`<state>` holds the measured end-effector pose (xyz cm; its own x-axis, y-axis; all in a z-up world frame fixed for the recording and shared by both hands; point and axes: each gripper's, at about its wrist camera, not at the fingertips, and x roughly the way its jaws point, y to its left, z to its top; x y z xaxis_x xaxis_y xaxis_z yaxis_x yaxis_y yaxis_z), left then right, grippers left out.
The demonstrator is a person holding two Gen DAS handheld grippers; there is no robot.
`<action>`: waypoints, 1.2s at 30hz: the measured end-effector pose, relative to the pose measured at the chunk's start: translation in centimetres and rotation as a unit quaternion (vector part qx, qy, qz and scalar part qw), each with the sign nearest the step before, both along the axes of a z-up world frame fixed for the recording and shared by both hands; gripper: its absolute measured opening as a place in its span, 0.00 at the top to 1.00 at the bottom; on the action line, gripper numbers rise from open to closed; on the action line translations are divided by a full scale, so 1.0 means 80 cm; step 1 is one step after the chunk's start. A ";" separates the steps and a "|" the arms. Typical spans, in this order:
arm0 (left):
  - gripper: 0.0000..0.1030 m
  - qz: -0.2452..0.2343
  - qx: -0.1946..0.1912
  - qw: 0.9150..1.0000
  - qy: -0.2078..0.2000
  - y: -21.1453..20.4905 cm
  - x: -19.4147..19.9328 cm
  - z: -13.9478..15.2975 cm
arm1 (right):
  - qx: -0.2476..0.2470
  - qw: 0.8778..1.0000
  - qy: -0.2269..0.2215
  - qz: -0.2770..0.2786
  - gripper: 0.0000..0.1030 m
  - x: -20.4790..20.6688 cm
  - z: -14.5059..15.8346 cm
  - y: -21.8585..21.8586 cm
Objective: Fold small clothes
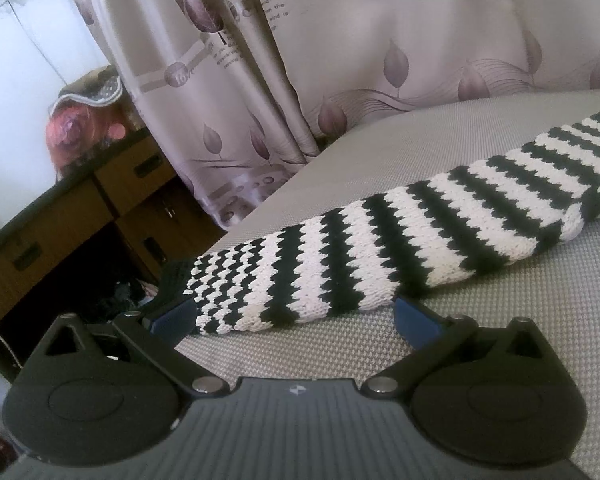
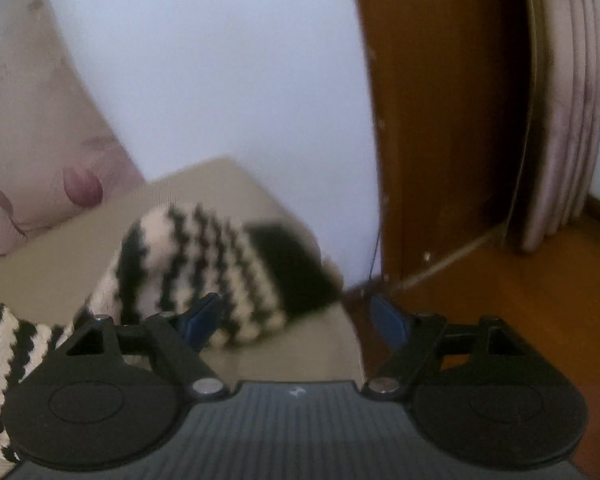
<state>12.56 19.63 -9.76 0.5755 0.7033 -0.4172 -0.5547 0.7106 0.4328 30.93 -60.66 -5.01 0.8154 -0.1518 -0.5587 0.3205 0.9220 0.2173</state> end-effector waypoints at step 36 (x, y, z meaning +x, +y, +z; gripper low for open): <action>0.00 -0.001 0.018 1.000 0.003 -0.006 0.001 -0.001 | 0.358 0.887 -0.197 -0.215 0.90 -0.257 -0.080 -0.082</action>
<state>12.61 19.12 -9.83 0.5745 0.7165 -0.3958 -0.5505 0.6960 0.4610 10.40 -67.24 -11.41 0.9214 -0.2185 -0.3214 0.3782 0.3135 0.8710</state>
